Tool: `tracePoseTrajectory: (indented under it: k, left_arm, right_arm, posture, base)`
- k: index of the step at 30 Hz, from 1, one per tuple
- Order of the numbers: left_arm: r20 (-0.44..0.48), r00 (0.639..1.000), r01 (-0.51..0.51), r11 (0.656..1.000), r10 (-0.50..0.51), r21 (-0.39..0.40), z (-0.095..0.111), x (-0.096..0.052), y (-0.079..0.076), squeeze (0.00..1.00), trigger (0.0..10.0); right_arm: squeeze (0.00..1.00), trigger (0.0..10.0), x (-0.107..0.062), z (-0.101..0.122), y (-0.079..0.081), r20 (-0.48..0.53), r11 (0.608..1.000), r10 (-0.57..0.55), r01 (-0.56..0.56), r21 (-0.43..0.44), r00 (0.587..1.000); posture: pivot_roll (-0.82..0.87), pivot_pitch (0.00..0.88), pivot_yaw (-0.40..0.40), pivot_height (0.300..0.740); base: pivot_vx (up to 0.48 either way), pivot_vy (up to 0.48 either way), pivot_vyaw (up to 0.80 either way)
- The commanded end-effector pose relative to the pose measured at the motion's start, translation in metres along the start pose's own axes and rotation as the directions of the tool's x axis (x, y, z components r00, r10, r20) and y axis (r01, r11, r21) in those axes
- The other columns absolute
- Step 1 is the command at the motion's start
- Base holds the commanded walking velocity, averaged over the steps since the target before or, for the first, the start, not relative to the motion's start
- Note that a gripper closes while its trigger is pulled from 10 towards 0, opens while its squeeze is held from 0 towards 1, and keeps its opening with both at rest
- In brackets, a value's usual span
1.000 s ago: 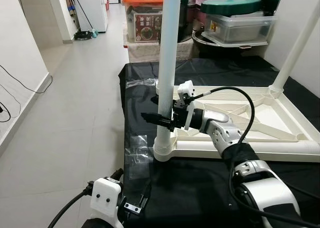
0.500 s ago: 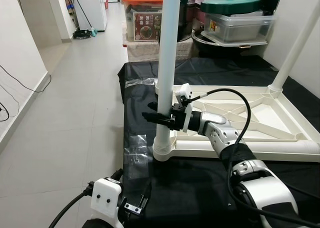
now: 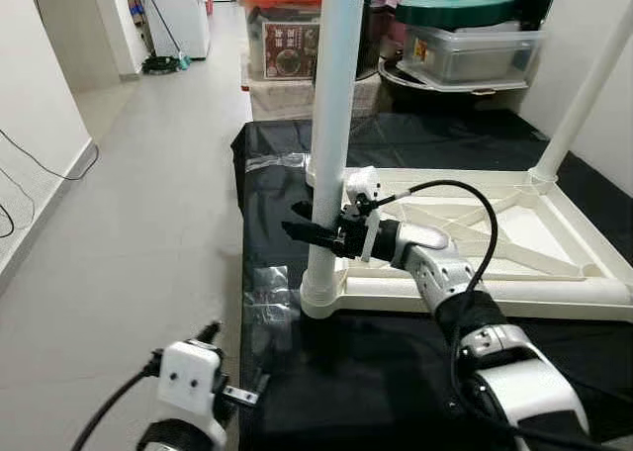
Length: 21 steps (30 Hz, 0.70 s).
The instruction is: Building children table
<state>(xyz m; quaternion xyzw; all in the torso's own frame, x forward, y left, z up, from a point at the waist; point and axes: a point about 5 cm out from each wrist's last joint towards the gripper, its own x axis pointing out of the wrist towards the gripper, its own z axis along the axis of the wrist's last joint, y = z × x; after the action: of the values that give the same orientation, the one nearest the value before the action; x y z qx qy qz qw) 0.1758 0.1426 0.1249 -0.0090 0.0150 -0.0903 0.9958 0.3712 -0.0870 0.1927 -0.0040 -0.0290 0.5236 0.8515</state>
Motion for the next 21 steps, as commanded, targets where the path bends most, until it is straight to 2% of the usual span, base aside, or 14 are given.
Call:
tracePoseTrajectory:
  k: [1, 2, 3, 4, 5, 7, 8, 9, 10, 12, 13, 14, 17, 21]
  left_arm:
    - [0.0, 1.0, -0.027, 1.0, 0.027, 0.014, -0.001, 0.0, 0.005, 0.0, 10.0]
    - [0.005, 0.999, -0.036, 0.999, 0.036, 0.017, 0.0, 0.0, 0.007, 0.0, 10.0]
    - [0.005, 0.999, -0.036, 0.999, 0.036, 0.017, 0.0, 0.0, 0.007, 0.0, 10.0]
    - [0.01, 0.999, -0.047, 0.999, 0.047, 0.019, 0.001, 0.002, 0.009, 0.0, 10.0]
    - [0.01, 0.999, -0.047, 0.999, 0.047, 0.019, 0.001, 0.002, 0.009, 0.0, 10.0]
    - [0.013, 0.999, -0.043, 0.999, 0.043, 0.016, 0.002, 0.003, 0.009, 0.0, 10.0]
    - [0.013, 0.999, -0.043, 0.999, 0.043, 0.016, 0.002, 0.003, 0.009, 0.0, 10.0]
    - [0.017, 1.0, -0.025, 1.0, 0.025, 0.008, 0.002, 0.005, 0.004, 0.0, 10.0]
    - [0.017, 1.0, -0.025, 1.0, 0.025, 0.008, 0.002, 0.005, 0.004, 0.0, 10.0]
    - [0.019, 1.0, -0.003, 1.0, 0.003, -0.005, 0.003, 0.006, -0.002, 0.0, 10.0]
    - [0.019, 1.0, 0.015, 1.0, -0.015, -0.014, 0.003, 0.007, -0.008, 0.0, 10.0]
    - [0.019, 1.0, 0.015, 1.0, -0.015, -0.014, 0.003, 0.007, -0.008, 0.0, 10.0]
    - [0.007, 0.998, 0.066, 0.997, -0.066, -0.033, -0.001, 0.006, -0.025, 0.0, 10.0]
    - [0.004, 0.998, 0.07, 0.997, -0.07, -0.035, -0.002, 0.005, -0.027, 0.0, 10.0]
  right_arm:
    - [0.0, 0.0, -0.009, -0.02, -0.006, -0.047, 0.983, -0.182, 0.182, 0.014, 0.982]
    - [0.0, 0.0, -0.011, -0.026, -0.011, -0.069, 0.949, -0.313, 0.314, -0.006, 0.947]
    - [0.0, 0.0, -0.011, -0.026, -0.011, -0.069, 0.949, -0.313, 0.314, -0.006, 0.947]
    - [0.0, 0.0, -0.018, -0.036, -0.019, -0.122, 0.842, -0.539, 0.538, -0.044, 0.834]
    - [0.0, 0.0, -0.018, -0.036, -0.019, -0.122, 0.842, -0.539, 0.538, -0.044, 0.834]
    - [0.0, 0.0, -0.031, -0.044, -0.028, -0.171, 0.639, -0.764, 0.767, -0.068, 0.622]
    - [0.0, 0.0, -0.031, -0.044, -0.028, -0.171, 0.639, -0.764, 0.767, -0.068, 0.622]
    - [0.0, 0.0, -0.04, -0.045, -0.03, -0.179, 0.432, -0.892, 0.899, -0.071, 0.415]
    - [0.0, 0.0, -0.04, -0.045, -0.03, -0.179, 0.432, -0.892, 0.899, -0.071, 0.415]
    - [0.0, 0.0, -0.043, -0.043, -0.028, -0.178, 0.284, -0.946, 0.958, -0.047, 0.272]
    - [0.0, 0.0, -0.045, -0.041, -0.024, -0.174, 0.17, -0.971, 0.985, -0.032, 0.162]
    - [0.0, 0.0, -0.045, -0.041, -0.024, -0.174, 0.17, -0.971, 0.985, -0.032, 0.162]
    - [0.0, 0.0, -0.033, -0.046, -0.007, -0.255, -0.025, -0.967, 1.0, 0.007, -0.022]
    - [0.0, 0.0, -0.025, -0.045, 0.001, -0.257, -0.026, -0.966, 1.0, 0.015, -0.021]
  posture:
    - [0.03, 0.03, -0.034, 0.74]
    - [0.03, 0.03, -0.033, 0.74]
    - [0.03, 0.03, -0.033, 0.74]
    - [0.03, 0.031, -0.029, 0.74]
    - [0.03, 0.031, -0.029, 0.74]
    - [0.02, 0.03, -0.025, 0.74]
    - [0.02, 0.03, -0.025, 0.74]
    - [0.02, 0.03, -0.025, 0.74]
    - [0.02, 0.03, -0.025, 0.74]
    - [0.03, 0.029, -0.025, 0.74]
    - [0.03, 0.028, -0.026, 0.74]
    - [0.03, 0.028, -0.026, 0.74]
    - [0.04, 0.026, -0.027, 0.74]
    - [0.04, 0.026, -0.027, 0.74]
  base:
    - [0.0, 0.0, 0.0]
    - [0.0, 0.0, 0.0]
    - [0.0, 0.0, 0.0]
    - [0.0, 0.0, 0.0]
    - [0.0, 0.0, 0.0]
    - [0.0, 0.0, 0.0]
    - [0.0, 0.0, 0.0]
    - [0.0, 0.0, 0.0]
    - [0.0, 0.0, 0.0]
    - [0.0, 0.0, 0.0]
    - [0.0, 0.0, 0.0]
    - [0.0, 0.0, 0.0]
    - [0.0, 0.0, 0.0]
    - [0.0, 0.0, 0.0]
